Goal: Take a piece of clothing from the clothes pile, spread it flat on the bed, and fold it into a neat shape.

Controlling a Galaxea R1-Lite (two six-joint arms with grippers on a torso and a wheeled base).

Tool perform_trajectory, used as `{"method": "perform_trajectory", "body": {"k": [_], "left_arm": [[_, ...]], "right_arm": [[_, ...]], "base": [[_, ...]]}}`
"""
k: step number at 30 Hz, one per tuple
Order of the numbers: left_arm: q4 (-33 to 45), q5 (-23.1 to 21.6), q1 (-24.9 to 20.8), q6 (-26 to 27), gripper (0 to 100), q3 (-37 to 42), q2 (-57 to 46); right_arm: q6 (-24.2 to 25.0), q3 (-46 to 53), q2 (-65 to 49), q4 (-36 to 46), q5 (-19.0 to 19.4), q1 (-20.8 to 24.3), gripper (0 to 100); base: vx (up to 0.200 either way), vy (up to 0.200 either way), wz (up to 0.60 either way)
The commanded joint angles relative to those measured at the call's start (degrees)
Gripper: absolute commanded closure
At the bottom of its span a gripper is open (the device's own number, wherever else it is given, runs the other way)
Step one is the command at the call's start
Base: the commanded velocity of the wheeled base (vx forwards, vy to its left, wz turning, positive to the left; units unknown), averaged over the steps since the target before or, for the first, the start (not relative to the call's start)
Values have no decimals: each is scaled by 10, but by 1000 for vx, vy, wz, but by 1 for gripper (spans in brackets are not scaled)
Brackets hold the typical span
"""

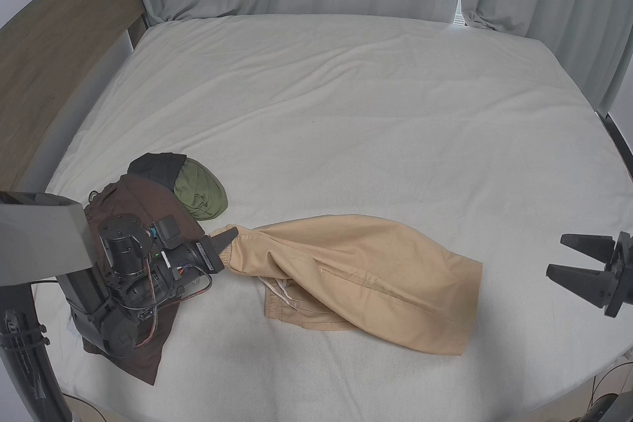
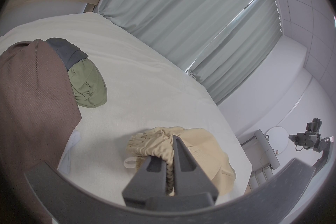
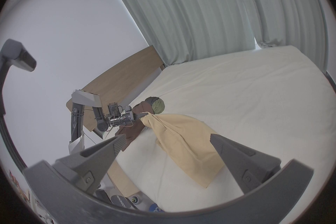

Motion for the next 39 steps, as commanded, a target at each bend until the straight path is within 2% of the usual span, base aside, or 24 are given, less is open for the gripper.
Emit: {"method": "perform_trajectory", "body": {"k": [1,9,18,19,24,29,35,39], "left_arm": [[-1,0,1,-1,100,0,1],[-1,0,12,0,100,2,-1],[-1,0,15,0,100,0,-2],[-1,0,14,1,100,0,-1],[-1,0,14,2,100,0,0],[-1,0,13,24,100,1,1],[-1,0,13,25,100,1,3],[-1,0,12,25,100,4,0]], "right_arm": [[11,4,53,-15,2,-5,0],[65,10,105,-104,8,-5,0],[70,37,169,-150,24,-7,0],[70,46,188,-173,33,-11,0],[72,57,225,-211,35,-12,0],[88,78,263,-263,46,-11,0],[88,96,300,-286,51,-20,0],[88,102,314,-293,69,-33,0]], "base": [[0,0,0],[0,0,0],[0,0,0],[0,0,0],[0,0,0],[0,0,0],[0,0,0],[0,0,0]]}}
